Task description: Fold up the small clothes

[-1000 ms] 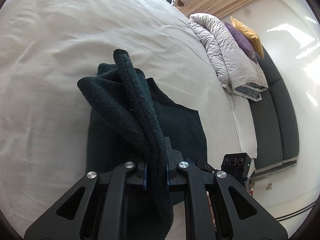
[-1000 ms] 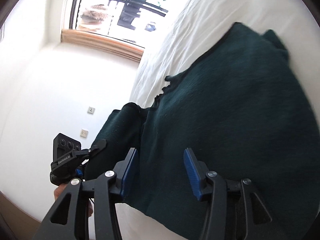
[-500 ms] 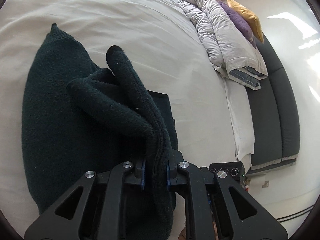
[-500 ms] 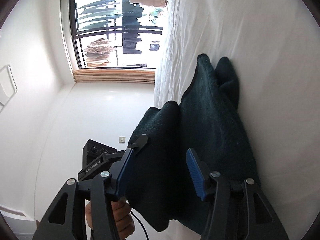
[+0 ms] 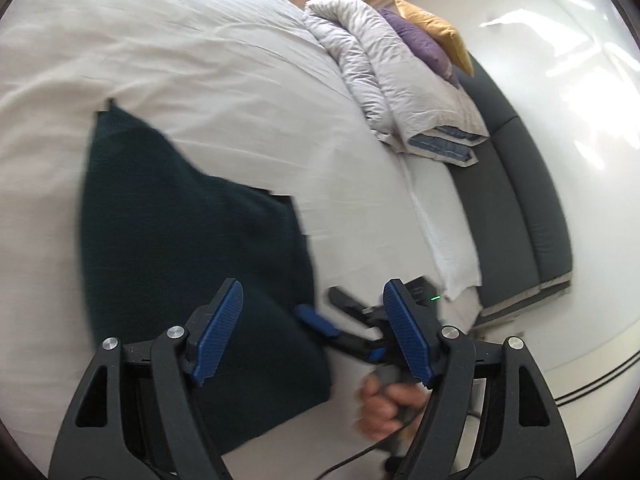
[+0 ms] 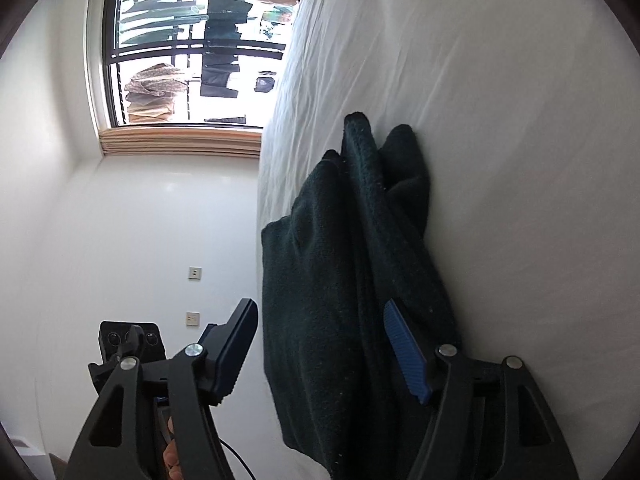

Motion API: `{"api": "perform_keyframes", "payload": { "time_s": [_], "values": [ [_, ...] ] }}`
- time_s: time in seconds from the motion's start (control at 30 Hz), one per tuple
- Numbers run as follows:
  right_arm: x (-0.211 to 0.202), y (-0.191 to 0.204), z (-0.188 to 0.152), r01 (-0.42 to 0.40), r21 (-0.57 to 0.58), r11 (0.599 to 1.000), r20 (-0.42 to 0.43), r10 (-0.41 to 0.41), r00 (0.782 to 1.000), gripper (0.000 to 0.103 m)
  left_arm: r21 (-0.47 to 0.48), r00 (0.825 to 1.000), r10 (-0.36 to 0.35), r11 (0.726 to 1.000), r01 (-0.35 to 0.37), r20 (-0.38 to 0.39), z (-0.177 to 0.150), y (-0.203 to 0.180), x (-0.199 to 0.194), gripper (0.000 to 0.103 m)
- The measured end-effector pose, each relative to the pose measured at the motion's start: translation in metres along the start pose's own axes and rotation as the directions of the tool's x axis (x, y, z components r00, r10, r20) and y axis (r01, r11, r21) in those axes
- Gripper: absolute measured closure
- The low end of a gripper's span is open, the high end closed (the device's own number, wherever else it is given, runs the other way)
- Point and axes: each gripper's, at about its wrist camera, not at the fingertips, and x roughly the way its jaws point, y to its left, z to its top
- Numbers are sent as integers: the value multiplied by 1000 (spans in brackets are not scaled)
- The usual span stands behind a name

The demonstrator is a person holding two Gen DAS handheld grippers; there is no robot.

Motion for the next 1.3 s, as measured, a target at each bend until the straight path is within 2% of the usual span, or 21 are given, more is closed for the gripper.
{"api": "perform_keyframes", "payload": {
  "time_s": [0.17,0.27,0.47,0.57,0.63,0.7,0.73,0.8,0.93,0.97,1.03,1.1,1.13,1.17,1.2,1.23,1.3],
  "values": [
    [19,15,-2,115,-49,992,-85,-119,989,35,-43,999,43,998,-44,-30,-20,53,-5,31],
    [35,27,-3,148,-77,986,-128,-157,979,33,-38,1000,10,999,-10,13,-33,74,-12,31],
    [42,36,6,136,-70,988,-150,-145,978,35,32,998,-4,999,2,61,-44,78,-15,31],
    [46,55,0,83,-113,990,-184,-103,977,36,30,998,-18,999,16,61,-45,85,-12,31],
    [51,54,-1,112,-127,985,-204,-137,969,35,26,999,-25,999,24,47,-46,92,-7,31],
    [58,40,1,181,-72,981,-224,-193,955,39,11,998,-41,999,40,45,-47,99,-6,31],
    [59,37,3,186,-56,981,-222,-193,956,40,2,998,-47,999,47,48,-48,101,-7,31],
    [59,34,7,154,-28,988,-208,-156,966,40,-6,997,-59,998,59,51,-49,105,-9,31],
    [69,37,16,18,-14,1000,-196,-20,980,39,-5,997,-65,998,65,49,-50,106,-9,31],
    [74,40,16,11,-29,1000,-202,-17,979,39,-8,997,-67,998,67,48,-49,108,-9,31],
    [85,47,15,49,-81,995,-225,-66,972,39,-9,997,-69,998,70,41,-47,107,-9,31],
    [94,49,16,89,-111,990,-239,-113,964,45,-2,997,-66,998,66,38,-47,106,-8,31],
    [94,50,17,99,-113,989,-235,-124,964,54,3,997,-61,998,61,38,-47,105,-9,31],
    [93,50,19,110,-115,987,-227,-134,965,70,11,998,-55,998,55,38,-47,103,-9,31],
    [91,49,19,129,-121,984,-217,-154,964,80,19,998,-49,999,48,38,-46,102,-9,31],
    [90,48,20,146,-127,981,-207,-170,964,86,26,998,-42,999,41,37,-46,100,-8,31],
    [84,48,19,168,-145,975,-178,-193,965,87,31,999,-41,999,40,35,-47,98,-7,31]
  ]
}}
